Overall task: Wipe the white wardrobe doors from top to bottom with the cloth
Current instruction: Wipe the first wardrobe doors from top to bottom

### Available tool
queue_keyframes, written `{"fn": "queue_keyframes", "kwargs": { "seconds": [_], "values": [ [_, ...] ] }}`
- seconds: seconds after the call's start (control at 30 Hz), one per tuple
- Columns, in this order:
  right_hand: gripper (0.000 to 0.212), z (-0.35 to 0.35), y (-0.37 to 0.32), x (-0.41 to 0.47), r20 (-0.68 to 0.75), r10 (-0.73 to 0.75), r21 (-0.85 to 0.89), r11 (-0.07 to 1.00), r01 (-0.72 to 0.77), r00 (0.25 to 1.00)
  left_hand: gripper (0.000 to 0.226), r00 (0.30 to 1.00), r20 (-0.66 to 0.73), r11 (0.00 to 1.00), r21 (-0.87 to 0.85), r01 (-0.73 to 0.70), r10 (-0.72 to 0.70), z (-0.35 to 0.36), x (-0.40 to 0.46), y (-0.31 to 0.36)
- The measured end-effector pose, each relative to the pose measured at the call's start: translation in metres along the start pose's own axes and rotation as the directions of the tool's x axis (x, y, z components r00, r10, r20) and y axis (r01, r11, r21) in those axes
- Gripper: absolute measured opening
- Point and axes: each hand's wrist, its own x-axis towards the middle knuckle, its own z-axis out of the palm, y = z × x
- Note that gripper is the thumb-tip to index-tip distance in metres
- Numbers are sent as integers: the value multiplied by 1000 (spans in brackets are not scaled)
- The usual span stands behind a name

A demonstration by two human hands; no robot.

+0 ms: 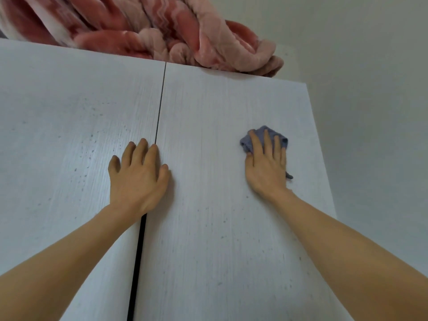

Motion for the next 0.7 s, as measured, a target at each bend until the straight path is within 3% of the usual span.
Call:
{"fn": "queue_keyframes", "kwargs": {
  "seconds": [0.07,0.17,0.23,0.3,0.4,0.47,0.57,0.7],
  "values": [
    [54,10,-16,-23,24,-290,27,957,290,957,57,998,-58,1000,-17,-24,23,-2,-8,-4],
    [52,20,-23,-62,138,-700,44,711,701,701,42,993,-96,998,7,-62,62,-6,-20,-10],
    [51,19,-20,-71,184,-786,69,609,790,590,45,991,-84,994,32,-103,105,-9,-29,-16],
    [51,18,-25,-62,146,-755,89,654,752,639,48,988,-49,987,66,-145,149,-12,-35,-23],
    [52,15,-52,-37,77,-520,171,847,503,850,50,983,22,978,103,-183,182,-15,-39,-28],
    [52,17,-70,-28,84,-392,181,910,373,916,50,979,38,972,119,-202,199,-15,-46,-33],
    [51,28,-79,-43,53,-498,116,864,490,866,48,973,10,963,143,-229,230,-14,-59,-44],
    [51,33,-66,-109,127,-740,87,672,736,661,46,971,-19,962,136,-235,240,-11,-81,-57]
  ]
}}
